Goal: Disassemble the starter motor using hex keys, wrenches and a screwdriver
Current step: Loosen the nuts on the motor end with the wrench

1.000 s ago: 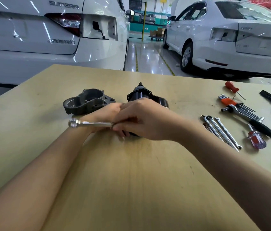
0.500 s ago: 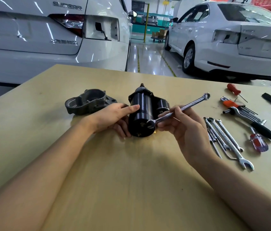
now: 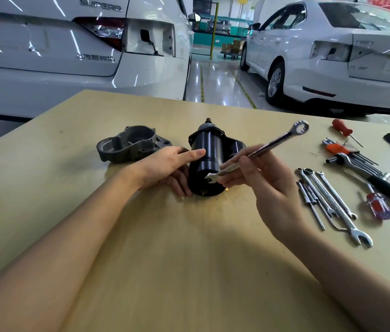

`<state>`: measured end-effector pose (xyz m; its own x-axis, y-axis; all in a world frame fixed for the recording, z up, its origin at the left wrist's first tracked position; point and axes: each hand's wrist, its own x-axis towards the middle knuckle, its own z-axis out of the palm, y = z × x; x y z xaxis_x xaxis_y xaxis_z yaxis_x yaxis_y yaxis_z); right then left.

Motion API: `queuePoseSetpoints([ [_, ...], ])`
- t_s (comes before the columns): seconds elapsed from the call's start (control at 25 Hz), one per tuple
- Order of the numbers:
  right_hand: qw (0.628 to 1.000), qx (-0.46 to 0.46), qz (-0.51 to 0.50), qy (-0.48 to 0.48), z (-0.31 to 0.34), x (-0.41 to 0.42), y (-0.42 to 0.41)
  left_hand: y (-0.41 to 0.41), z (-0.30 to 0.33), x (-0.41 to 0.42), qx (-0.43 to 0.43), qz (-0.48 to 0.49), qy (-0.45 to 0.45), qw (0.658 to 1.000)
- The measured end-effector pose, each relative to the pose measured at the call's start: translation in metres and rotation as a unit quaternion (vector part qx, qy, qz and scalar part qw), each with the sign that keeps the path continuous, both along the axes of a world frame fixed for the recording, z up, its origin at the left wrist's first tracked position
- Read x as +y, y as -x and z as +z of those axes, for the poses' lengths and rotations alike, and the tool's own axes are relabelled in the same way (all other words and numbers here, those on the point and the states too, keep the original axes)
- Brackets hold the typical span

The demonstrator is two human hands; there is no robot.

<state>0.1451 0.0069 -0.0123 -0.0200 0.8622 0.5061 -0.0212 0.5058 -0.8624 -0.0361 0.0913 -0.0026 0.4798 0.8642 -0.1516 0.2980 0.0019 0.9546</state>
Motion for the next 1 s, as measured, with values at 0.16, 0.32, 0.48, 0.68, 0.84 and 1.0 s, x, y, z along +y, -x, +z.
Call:
queuePoseSetpoints([
  [0.16,0.915,-0.376,-0.01,-0.143,0.035,0.013,0.012,-0.001,-0.006,0.003,0.043,0.005,-0.024,0.999],
  [0.32,0.795,-0.576,0.083,-0.168,0.057,0.025,0.044,0.004,-0.007,0.005,0.072,0.052,-0.034,0.995],
  [0.48,0.787,-0.554,0.081,-0.258,0.039,0.016,0.033,0.003,-0.004,0.005,0.044,0.026,-0.037,0.998],
  [0.68,0.997,-0.064,0.002,-0.045,0.009,-0.002,-0.001,0.001,-0.01,0.009,-0.028,0.0,0.013,1.0],
  [0.84,0.977,0.142,0.032,0.156,0.008,0.0,-0.017,0.001,-0.009,0.008,-0.034,-0.004,0.018,0.999],
  [1.0,0.98,0.112,0.09,0.14,0.004,0.003,-0.023,0.001,-0.01,0.009,-0.036,-0.006,0.02,0.999],
])
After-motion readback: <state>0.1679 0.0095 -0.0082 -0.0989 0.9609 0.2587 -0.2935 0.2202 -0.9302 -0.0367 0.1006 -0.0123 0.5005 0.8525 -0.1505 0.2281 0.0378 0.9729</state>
